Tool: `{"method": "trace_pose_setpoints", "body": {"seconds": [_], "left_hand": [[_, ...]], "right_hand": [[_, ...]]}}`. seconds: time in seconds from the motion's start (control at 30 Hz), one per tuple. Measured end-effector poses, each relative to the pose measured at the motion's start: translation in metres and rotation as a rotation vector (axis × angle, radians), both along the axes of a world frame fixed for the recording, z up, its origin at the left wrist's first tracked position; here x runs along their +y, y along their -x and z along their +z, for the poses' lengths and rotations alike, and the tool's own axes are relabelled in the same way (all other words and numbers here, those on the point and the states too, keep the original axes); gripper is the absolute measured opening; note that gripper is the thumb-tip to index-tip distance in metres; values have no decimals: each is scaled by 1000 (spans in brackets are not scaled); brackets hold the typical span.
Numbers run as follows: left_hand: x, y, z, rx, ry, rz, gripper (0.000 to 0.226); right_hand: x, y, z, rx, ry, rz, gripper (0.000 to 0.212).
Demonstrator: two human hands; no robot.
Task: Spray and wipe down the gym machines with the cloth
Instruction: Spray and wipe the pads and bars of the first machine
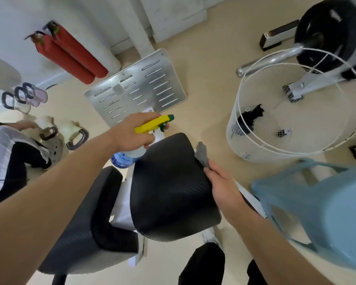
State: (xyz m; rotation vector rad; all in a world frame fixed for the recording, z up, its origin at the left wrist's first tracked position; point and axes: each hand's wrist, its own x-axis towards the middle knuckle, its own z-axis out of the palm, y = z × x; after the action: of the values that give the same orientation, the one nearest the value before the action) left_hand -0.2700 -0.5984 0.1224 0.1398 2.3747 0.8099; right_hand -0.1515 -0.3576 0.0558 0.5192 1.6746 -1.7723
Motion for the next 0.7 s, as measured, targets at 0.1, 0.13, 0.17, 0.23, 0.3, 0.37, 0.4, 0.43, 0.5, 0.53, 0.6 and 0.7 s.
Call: {"method": "trace_pose_setpoints", "body": {"seconds": [0.1,0.13,0.17,0.23,0.3,0.37,0.4,0.43,0.5,0.53,0.6,0.7], "left_hand": [[11,-8,4,-41,31,-123,55],[17,-10,6,-46,31,-174,53],[22,-12,9,-43,24,-218,51],[33,-14,13,-34,30,-276,49],[39,-14,14,-6,65,-322,45],[47,-15,12,14,93,-366,46],[50,-16,11,22,108,-386,47],[53,-17,10,25,125,-403,48],[60,-19,10,15,157,-435,48],[63,-20,11,8,163,-447,48],[67,-21,11,6,161,-452,49],[69,-24,11,27,157,-446,43]], "right_hand": [[12,-30,26,73,-155,13,36],[16,-38,30,84,-164,26,31],[20,-45,29,78,-170,24,25],[24,-56,25,58,-200,9,25],[23,-68,18,61,-210,-21,22],[19,-85,11,83,-244,-71,22],[17,-93,10,83,-283,-79,22],[15,-101,7,78,-317,-82,22],[16,-109,3,46,-348,-92,22],[18,-108,2,23,-342,-101,24],[19,-93,6,26,-301,-129,27],[11,-47,31,283,-265,-89,23]]}}
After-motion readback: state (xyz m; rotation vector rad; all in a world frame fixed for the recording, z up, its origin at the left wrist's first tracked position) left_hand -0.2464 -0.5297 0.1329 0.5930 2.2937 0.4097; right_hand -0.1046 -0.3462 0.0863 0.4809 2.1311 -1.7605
